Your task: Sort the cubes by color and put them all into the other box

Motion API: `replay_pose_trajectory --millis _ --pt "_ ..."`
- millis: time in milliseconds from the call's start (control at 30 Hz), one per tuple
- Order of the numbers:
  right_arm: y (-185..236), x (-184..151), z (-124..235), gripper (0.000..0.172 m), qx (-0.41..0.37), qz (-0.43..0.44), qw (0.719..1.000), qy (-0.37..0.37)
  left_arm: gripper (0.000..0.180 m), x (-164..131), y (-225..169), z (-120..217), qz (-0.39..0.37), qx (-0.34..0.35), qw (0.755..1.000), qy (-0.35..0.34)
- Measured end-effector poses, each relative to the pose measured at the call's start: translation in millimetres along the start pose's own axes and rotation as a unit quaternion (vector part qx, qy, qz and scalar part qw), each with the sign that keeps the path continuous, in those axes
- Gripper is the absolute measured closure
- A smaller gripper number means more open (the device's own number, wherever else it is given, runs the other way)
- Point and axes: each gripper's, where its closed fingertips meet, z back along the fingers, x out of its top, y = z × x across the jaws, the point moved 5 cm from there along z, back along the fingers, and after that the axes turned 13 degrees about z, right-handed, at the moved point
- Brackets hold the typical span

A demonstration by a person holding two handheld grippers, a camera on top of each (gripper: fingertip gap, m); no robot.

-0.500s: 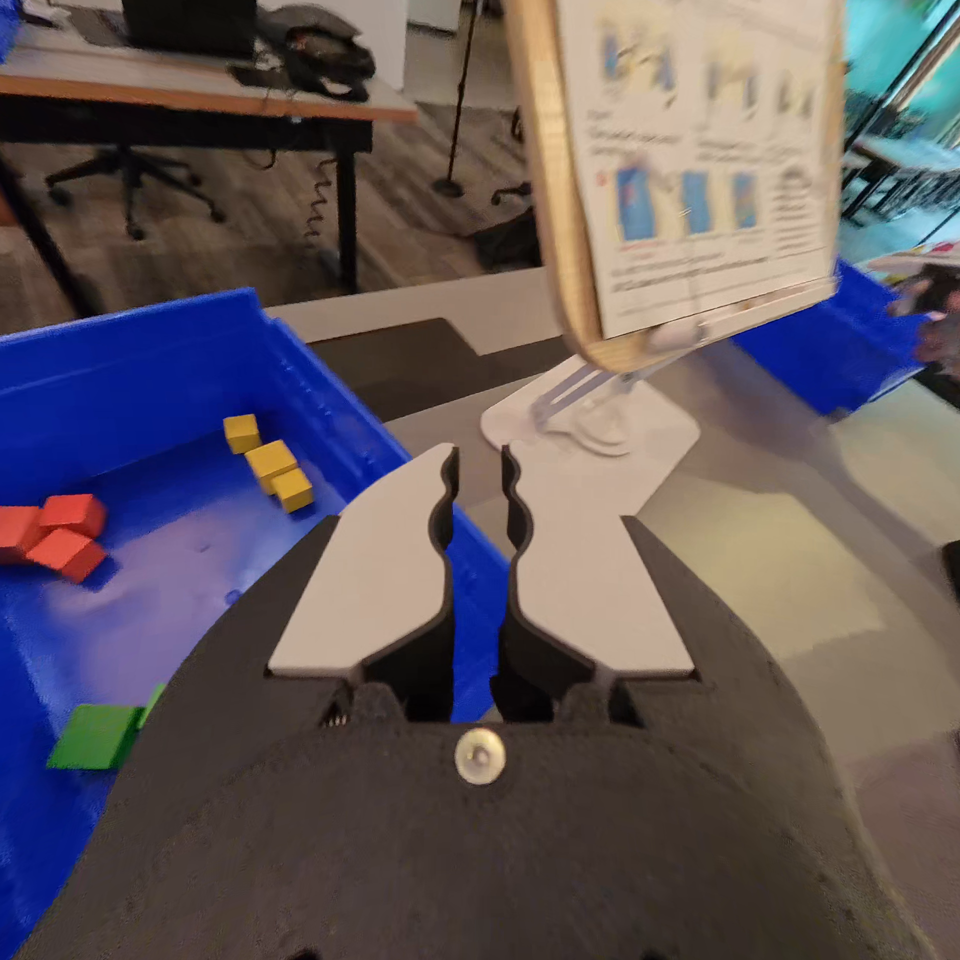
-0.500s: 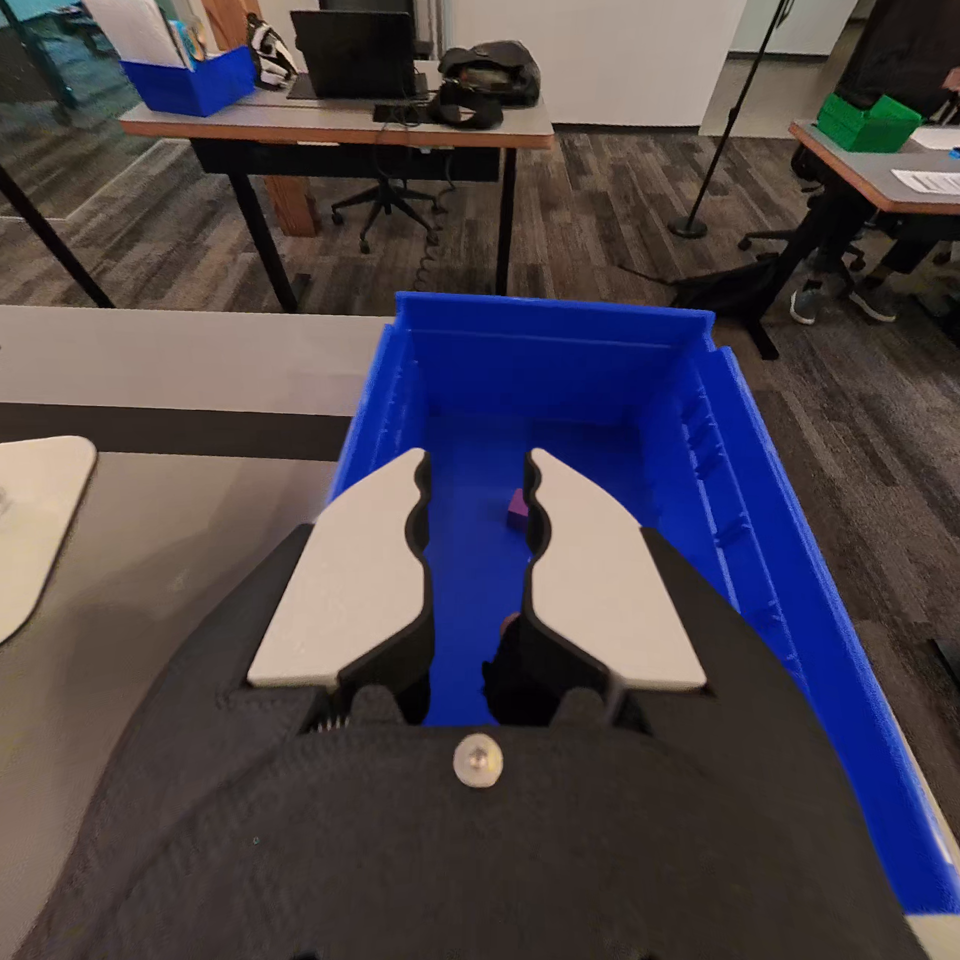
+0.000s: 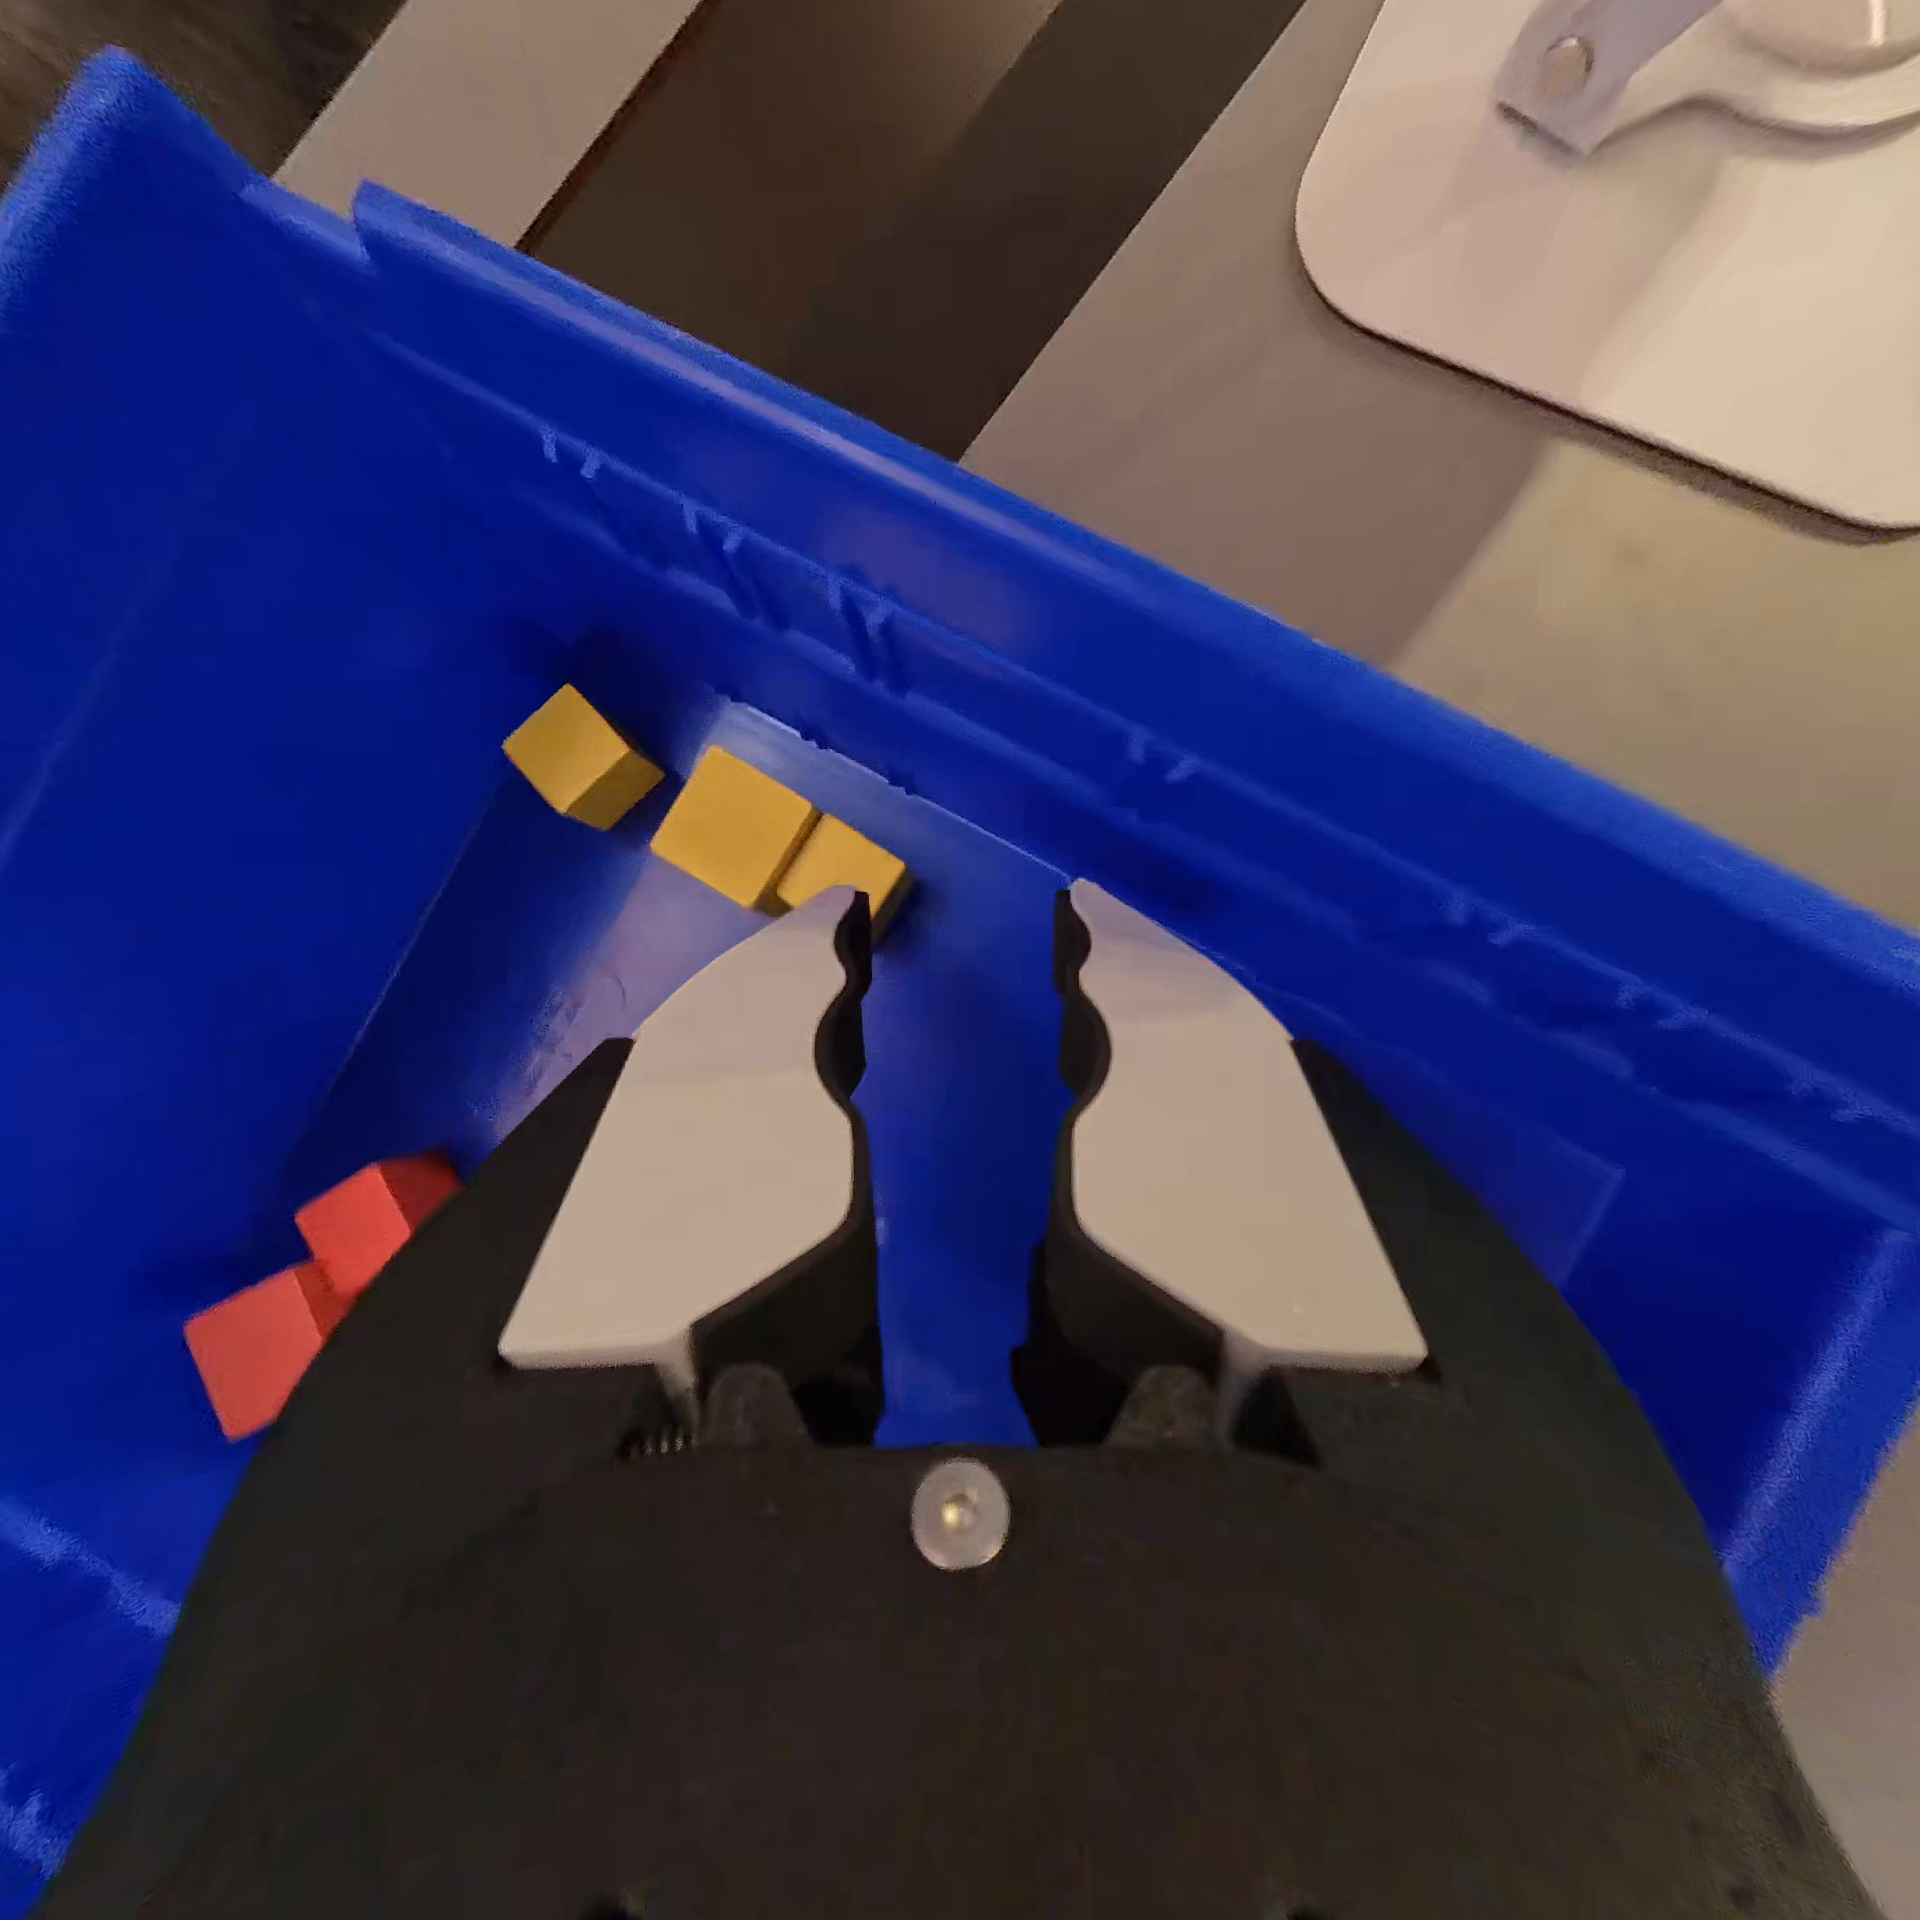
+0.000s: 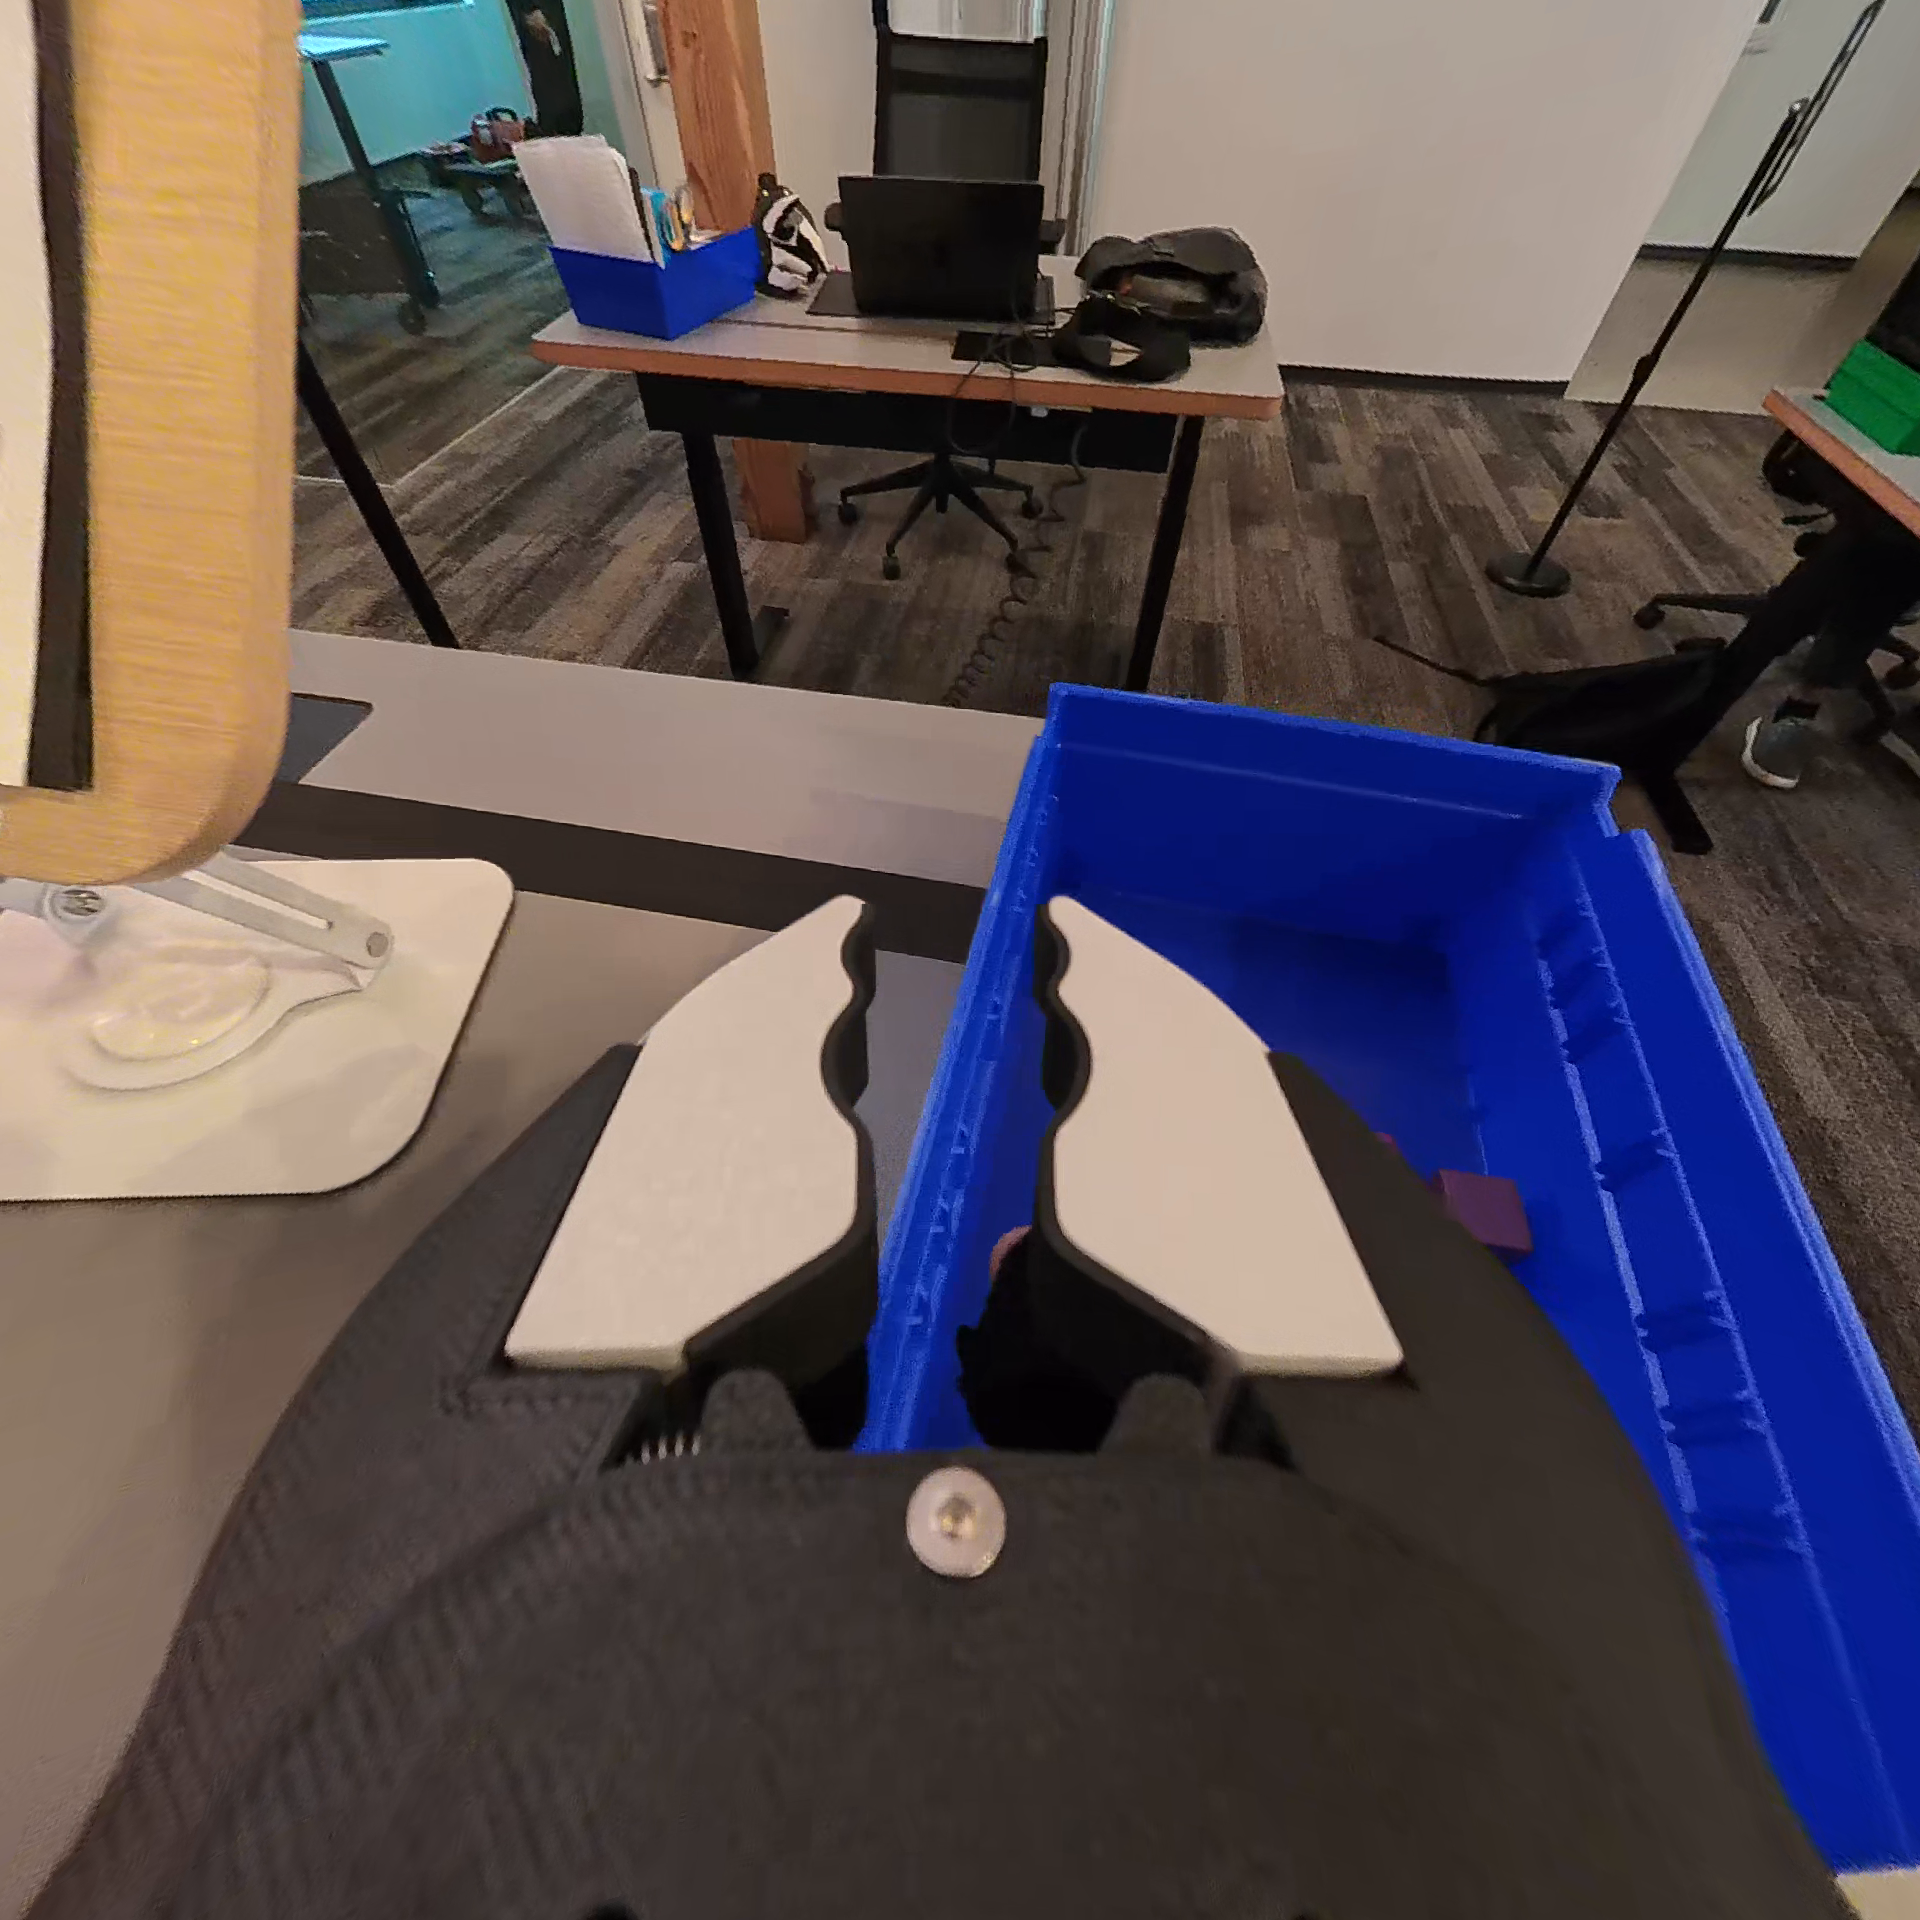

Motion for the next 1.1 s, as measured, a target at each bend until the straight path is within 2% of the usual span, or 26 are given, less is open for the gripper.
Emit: replay_pose_trajectory --millis 400,500,633,733,867,967,1100 --pt "7.8 7.7 4.4 0.144 0.010 0.003 1.000 -0.004 0.139 4.0 29.6 -36.2 -0.046 0.028 0.997 0.063" --pt "10.4 10.2 2.9 0.144 0.014 0.003 1.000 -0.006 0.151 3.2 27.8 -40.2 -0.043 0.009 0.997 0.070" --pt "16.1 16.5 3.4 0.144 0.017 0.008 1.000 -0.013 0.152 2.6 27.4 -34.7 -0.003 0.004 0.997 0.072" --pt "26.6 29.5 9.7 0.144 0.031 0.028 0.998 -0.039 0.153 8.1 29.4 -10.4 0.053 0.020 0.998 0.025" --pt "56.6 56.3 25.0 0.143 0.081 0.072 0.989 -0.101 0.155 23.1 8.0 43.4 0.124 -0.005 0.988 -0.092" --pt "88.4 74.8 34.7 0.143 0.130 0.101 0.977 -0.136 0.156 39.5 -31.6 82.8 0.143 -0.054 0.972 -0.180" --pt "138.9 98.9 46.6 0.143 0.238 0.068 0.951 -0.187 0.156 61.8 -101.2 114.6 0.107 -0.111 0.954 -0.258"
